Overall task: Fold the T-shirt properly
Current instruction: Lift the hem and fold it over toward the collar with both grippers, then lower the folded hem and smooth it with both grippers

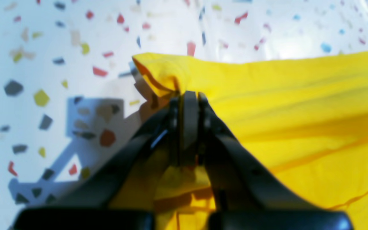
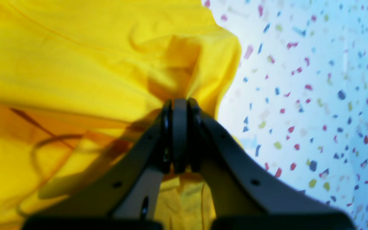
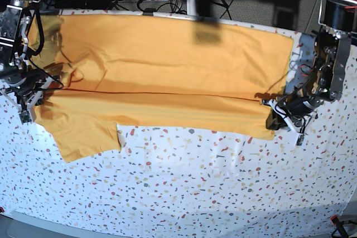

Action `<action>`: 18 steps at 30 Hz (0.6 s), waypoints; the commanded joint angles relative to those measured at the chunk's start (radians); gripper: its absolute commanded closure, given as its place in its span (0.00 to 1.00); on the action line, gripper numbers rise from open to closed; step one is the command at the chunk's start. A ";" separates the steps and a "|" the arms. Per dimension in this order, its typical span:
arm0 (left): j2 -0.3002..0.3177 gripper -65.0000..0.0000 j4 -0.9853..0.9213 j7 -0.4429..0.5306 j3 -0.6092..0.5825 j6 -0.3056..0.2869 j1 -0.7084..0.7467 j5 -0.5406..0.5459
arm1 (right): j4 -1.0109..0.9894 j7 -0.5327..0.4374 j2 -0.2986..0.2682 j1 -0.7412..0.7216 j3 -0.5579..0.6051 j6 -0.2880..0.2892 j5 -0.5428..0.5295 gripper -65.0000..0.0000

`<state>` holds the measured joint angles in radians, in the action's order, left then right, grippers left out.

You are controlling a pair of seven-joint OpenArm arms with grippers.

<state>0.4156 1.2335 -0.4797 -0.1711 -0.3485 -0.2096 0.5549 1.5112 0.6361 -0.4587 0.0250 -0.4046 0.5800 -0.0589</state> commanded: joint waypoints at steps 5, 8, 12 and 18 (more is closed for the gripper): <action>0.014 1.00 0.018 -0.019 0.006 -0.004 -0.021 -0.008 | 0.018 0.027 -0.015 -0.016 -0.008 -0.005 -0.005 1.00; 0.014 0.78 0.018 -0.108 0.006 -0.004 -0.021 -0.074 | 0.018 0.047 -0.015 -0.016 -0.008 -0.005 -0.003 0.62; 0.014 0.59 0.018 -0.277 0.006 -0.004 -0.030 -0.110 | 0.018 0.105 -0.015 -0.016 -0.008 -0.005 -0.001 0.42; 0.014 0.59 0.024 -0.315 0.006 0.000 -0.055 -0.105 | 0.019 0.120 -0.019 -0.024 -0.009 -0.011 -0.041 0.42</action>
<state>0.4160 1.2411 -0.7918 -0.1707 -0.3508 -0.2413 0.4492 1.5116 0.7780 -0.4541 0.0193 -0.4053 0.5789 -0.0975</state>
